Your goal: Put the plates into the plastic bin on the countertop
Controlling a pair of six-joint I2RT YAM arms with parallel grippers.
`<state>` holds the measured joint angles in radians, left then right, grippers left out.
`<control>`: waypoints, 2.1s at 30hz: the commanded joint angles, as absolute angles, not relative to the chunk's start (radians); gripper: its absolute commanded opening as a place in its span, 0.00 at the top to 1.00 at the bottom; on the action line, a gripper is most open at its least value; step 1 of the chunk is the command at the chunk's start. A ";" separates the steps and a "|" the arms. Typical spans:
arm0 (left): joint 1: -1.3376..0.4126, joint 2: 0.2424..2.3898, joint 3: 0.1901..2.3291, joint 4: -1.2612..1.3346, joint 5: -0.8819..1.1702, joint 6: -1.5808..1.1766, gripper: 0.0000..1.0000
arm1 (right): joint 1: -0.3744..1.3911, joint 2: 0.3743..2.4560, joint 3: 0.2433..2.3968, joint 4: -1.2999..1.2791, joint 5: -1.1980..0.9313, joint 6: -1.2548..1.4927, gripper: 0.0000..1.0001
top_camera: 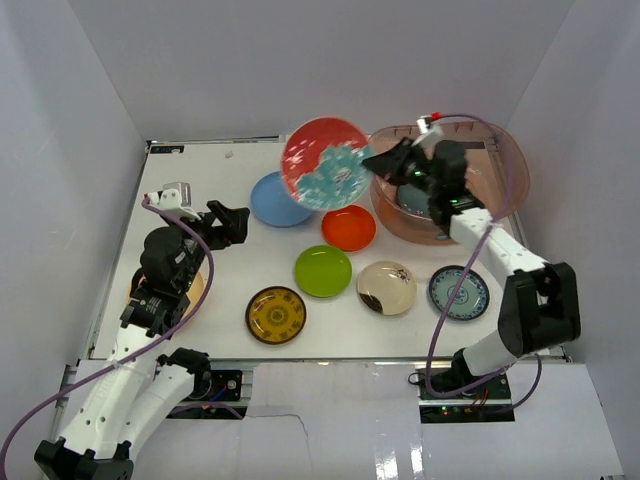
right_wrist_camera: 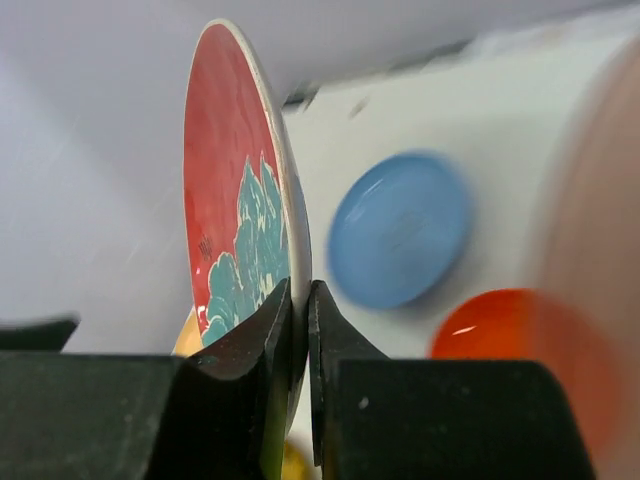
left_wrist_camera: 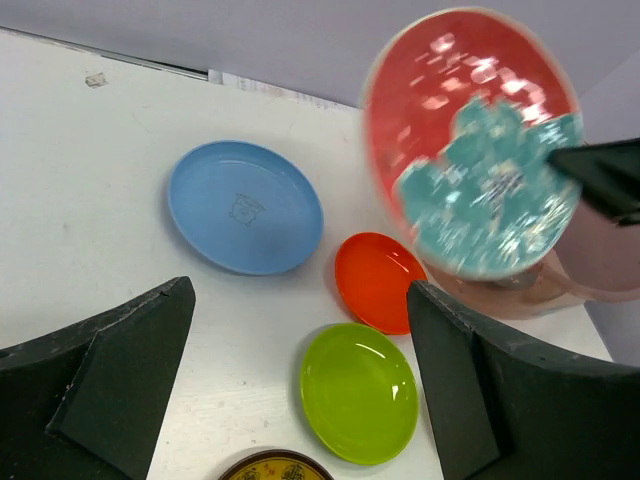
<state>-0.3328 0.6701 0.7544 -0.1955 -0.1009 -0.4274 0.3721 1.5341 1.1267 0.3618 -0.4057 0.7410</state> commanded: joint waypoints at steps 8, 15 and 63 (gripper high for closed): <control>-0.354 0.667 0.739 -0.170 0.034 -0.423 0.02 | -0.155 1.381 1.060 0.296 -0.246 0.692 0.92; -0.364 0.675 0.738 -0.169 0.044 -0.422 0.02 | -0.204 1.545 1.141 0.221 -0.256 0.635 0.92; -0.364 0.607 0.982 -0.207 -0.183 -0.506 0.02 | 1.140 2.293 1.890 0.015 -0.008 0.375 0.15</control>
<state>-0.3603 0.6018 0.9627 -0.1867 -0.1486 -0.5022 1.0996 2.2387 1.6928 0.1287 -0.0490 0.4740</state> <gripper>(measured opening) 0.978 0.838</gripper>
